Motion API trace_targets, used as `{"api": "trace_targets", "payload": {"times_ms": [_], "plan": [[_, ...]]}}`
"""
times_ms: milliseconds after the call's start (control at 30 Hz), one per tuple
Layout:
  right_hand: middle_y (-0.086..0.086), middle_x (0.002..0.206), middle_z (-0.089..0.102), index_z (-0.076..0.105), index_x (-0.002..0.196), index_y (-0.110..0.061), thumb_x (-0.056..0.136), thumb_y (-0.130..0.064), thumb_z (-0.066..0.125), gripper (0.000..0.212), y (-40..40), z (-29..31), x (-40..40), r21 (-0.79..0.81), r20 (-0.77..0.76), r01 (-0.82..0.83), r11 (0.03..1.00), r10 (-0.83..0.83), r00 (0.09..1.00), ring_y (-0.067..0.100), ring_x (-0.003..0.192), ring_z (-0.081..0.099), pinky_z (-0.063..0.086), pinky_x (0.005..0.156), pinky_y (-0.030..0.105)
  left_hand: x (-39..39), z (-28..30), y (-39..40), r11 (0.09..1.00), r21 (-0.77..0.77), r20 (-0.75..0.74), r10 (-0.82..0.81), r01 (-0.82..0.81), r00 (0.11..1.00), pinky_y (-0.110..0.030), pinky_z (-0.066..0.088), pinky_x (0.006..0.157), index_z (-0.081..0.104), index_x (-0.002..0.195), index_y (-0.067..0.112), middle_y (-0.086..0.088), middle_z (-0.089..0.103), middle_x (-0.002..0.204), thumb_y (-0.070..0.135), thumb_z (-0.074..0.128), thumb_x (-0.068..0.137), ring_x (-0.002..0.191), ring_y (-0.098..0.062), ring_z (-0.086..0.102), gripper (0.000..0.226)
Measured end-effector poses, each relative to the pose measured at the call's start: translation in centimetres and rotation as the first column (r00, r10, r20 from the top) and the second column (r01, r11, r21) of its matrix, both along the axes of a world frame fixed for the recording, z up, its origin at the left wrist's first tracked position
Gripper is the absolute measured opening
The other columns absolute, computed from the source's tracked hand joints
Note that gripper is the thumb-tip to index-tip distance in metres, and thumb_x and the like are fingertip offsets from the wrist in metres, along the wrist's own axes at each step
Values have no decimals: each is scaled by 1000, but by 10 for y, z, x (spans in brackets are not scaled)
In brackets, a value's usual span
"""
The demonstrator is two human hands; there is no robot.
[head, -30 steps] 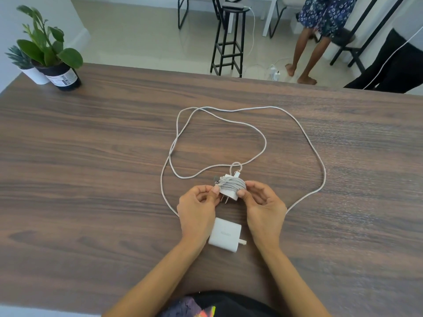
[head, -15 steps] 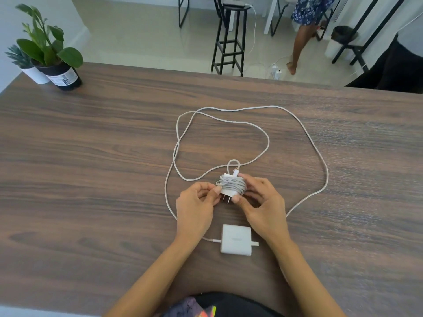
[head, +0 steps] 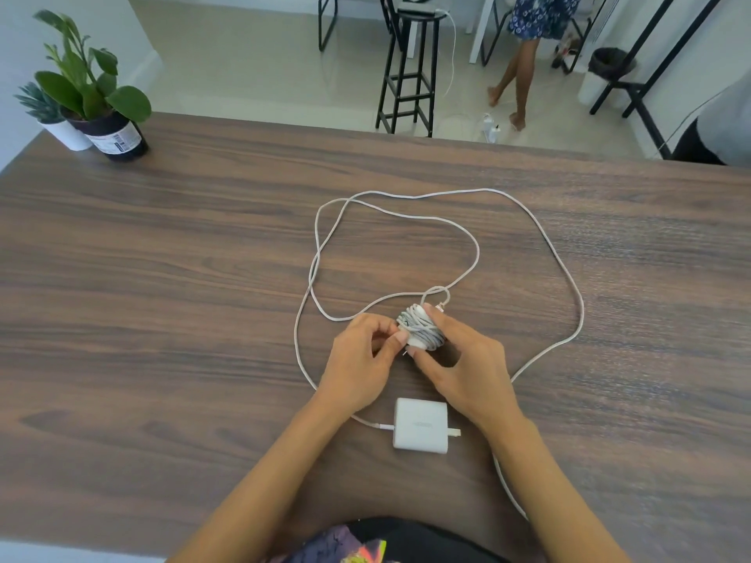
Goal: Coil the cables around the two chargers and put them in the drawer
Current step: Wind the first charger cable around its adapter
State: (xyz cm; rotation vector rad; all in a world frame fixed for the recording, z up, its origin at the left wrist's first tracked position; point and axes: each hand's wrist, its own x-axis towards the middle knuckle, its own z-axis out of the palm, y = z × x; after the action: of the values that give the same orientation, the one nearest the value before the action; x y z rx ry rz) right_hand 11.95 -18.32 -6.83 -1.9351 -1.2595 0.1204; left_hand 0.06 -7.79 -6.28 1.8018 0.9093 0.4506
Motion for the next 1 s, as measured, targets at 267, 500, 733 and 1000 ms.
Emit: {"api": "trace_targets", "payload": {"times_ms": [267, 500, 733, 1000], "plan": [[-11, 116, 58, 60, 124, -6, 75, -13, 76, 51, 1, -10, -1, 90, 47, 70, 993, -74, 996, -3, 107, 55, 37, 94, 4, -3, -3, 1, 991, 47, 40, -125, 124, 991, -2, 37, 76, 65, 76, 19, 8, 58, 101, 16, 57, 93, 89, 9, 55, 19], [-13, 114, 60, 61, 123, -9, 73, -12, 79, 53, 1, -9, 1, 90, 23, 77, 993, -80, 997, -4, 104, 57, 39, 91, 3, -5, 0, 15, 972, 187, 67, -160, 145, 985, -7, 44, 76, 66, 79, 11, 8, 63, 102, 14, 60, 91, 93, 3, 58, 14], [-12, 106, 65, 62, 123, -12, 71, -11, 80, 55, 2, -8, 1, 71, -23, 101, 992, -99, 995, -6, 98, 58, 37, 86, -1, 3, 8, 20, 950, 291, 66, -142, 117, 988, -4, 42, 72, 68, 87, 14, 7, 68, 87, 13, 61, 89, 81, 5, 59, 7], [-18, 110, 63, 65, 119, -19, 70, -9, 79, 52, 1, -7, -2, 51, -136, 163, 985, -155, 978, -23, 99, 53, 35, 87, -2, 1, 29, 45, 983, 182, 86, -49, 32, 995, -10, 51, 72, 63, 79, 10, 7, 69, 75, -5, 53, 90, 73, 5, 67, 21]]}}
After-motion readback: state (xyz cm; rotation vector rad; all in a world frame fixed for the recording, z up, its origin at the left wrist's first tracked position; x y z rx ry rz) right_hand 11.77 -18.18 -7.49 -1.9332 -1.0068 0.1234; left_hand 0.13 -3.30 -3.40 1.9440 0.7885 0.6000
